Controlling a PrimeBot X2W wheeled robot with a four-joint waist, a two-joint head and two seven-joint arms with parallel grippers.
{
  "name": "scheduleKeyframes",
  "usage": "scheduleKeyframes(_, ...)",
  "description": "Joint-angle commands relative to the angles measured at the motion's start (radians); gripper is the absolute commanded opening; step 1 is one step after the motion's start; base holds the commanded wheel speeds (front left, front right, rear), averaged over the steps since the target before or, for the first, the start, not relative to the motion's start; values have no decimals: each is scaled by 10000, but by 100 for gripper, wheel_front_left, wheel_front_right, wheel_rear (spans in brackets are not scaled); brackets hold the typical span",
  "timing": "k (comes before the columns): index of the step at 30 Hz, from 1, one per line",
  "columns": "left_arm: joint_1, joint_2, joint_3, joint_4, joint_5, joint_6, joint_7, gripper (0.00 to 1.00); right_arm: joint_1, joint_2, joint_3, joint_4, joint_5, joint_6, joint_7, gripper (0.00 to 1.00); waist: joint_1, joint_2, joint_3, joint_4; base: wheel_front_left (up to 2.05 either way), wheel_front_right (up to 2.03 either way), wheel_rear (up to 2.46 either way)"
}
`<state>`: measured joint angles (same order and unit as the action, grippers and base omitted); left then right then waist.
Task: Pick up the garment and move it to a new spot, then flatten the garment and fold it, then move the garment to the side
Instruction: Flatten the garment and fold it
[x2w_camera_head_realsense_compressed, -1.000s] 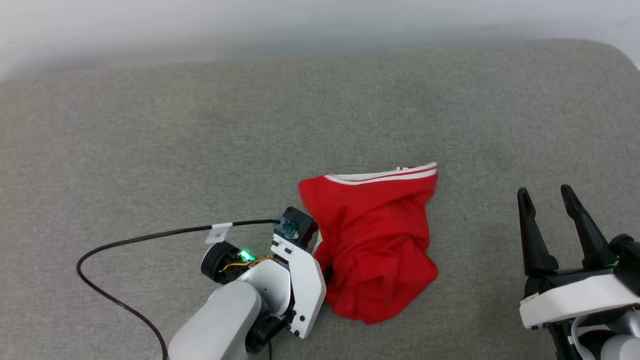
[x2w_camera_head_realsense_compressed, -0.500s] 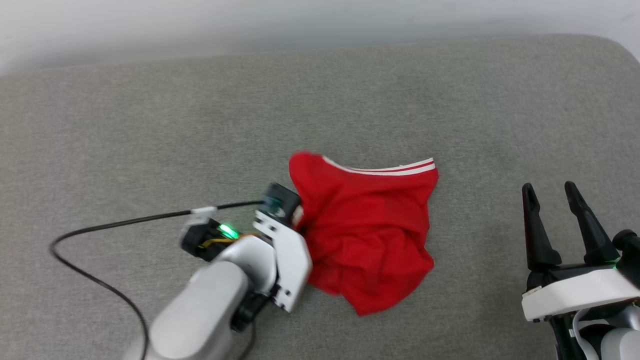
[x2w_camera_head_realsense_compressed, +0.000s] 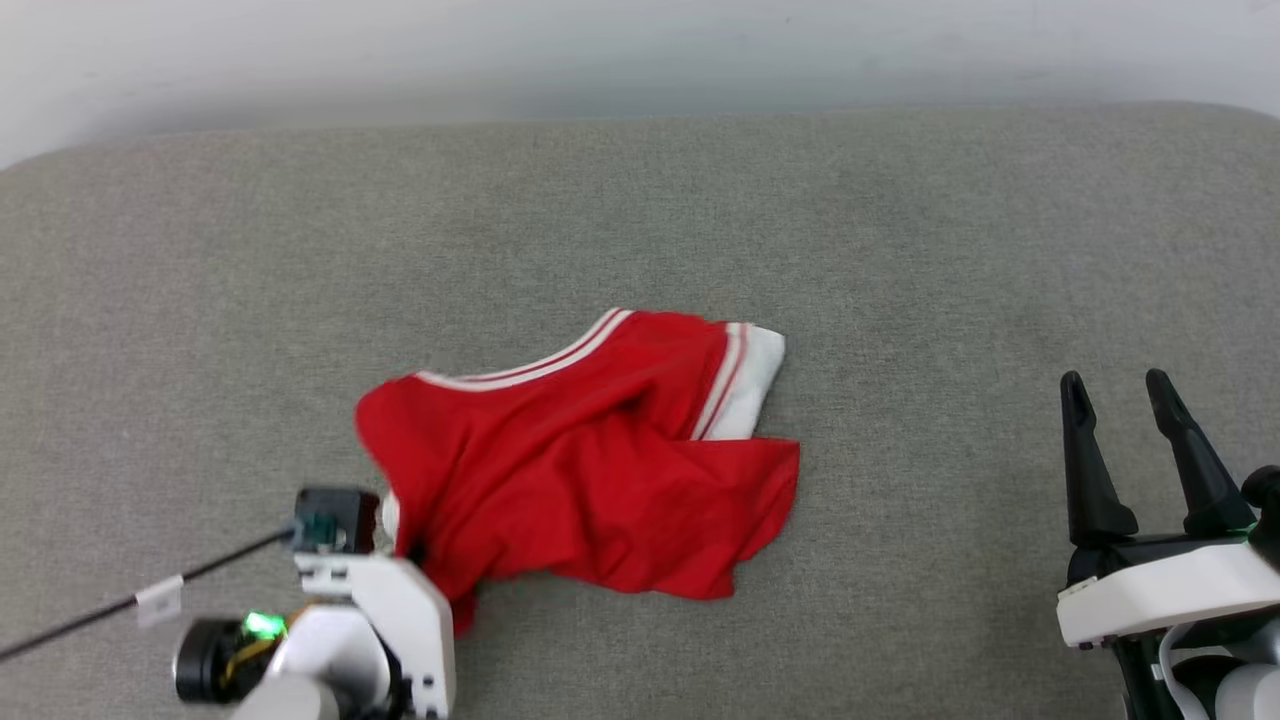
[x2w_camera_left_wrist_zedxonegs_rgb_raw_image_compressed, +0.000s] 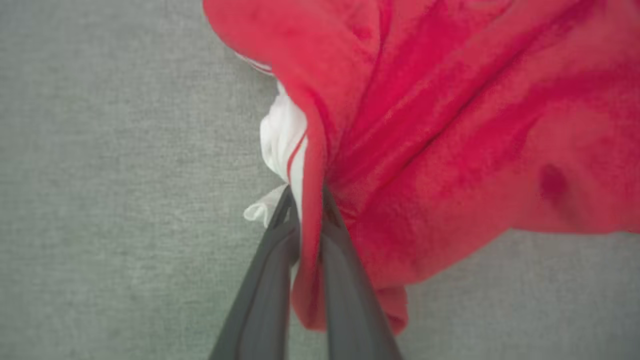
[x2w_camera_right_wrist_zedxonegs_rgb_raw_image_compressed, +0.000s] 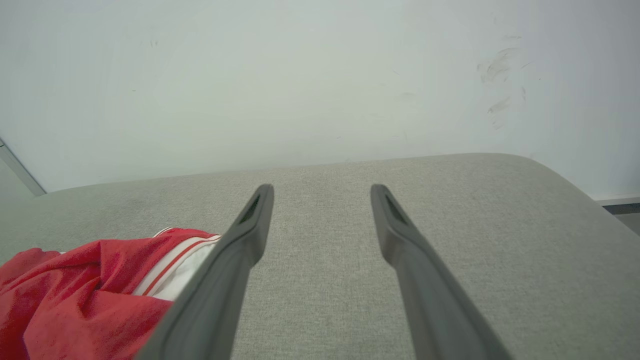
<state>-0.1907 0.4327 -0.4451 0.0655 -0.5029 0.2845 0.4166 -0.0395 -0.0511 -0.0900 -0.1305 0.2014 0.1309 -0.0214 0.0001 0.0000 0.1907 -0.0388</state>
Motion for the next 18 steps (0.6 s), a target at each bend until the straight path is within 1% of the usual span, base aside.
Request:
scheduleKeyframes(1, 445, -106, 82, 76, -262, 87, 14, 26, -12, 12, -26, -81, -67, -3, 31, 100, -1, 0, -19, 36, 0, 0, 0)
scheduleKeyframes(3, 778, -280, 63, 252, -517, 58, -14, 100, -36, 12, -20, -128, -96, -3, 44, 100, -1, 0, -24, 68, 0, 0, 0)
scheduleKeyframes(4, 842, -336, 68, 302, -540, 50, -146, 100, -40, 12, -23, -151, -92, -3, 63, 100, -1, 0, -33, 81, 0, 0, 0)
scheduleKeyframes(5, 738, -598, 183, 322, -432, 122, -901, 100, 20, 12, -37, -192, -156, -3, 122, 100, -1, 0, -147, 138, 0, 0, 0)
scheduleKeyframes(9, 472, -866, 406, 265, -117, 213, -2359, 100, 208, 14, -26, -239, -279, -3, 260, 100, -1, 0, -443, 187, 0, 0, 0)
scheduleKeyframes(12, 347, -888, 453, 267, 182, 196, -3252, 100, 305, 12, -4, -297, -358, -3, 390, 100, -1, 0, -710, 197, 0, 0, 0)
scheduleKeyframes(18, 167, -1118, 388, -58, 574, -13, -4836, 100, 522, 12, 32, -482, -448, -3, 622, 100, -1, 0, -1194, 204, 0, 0, 0)
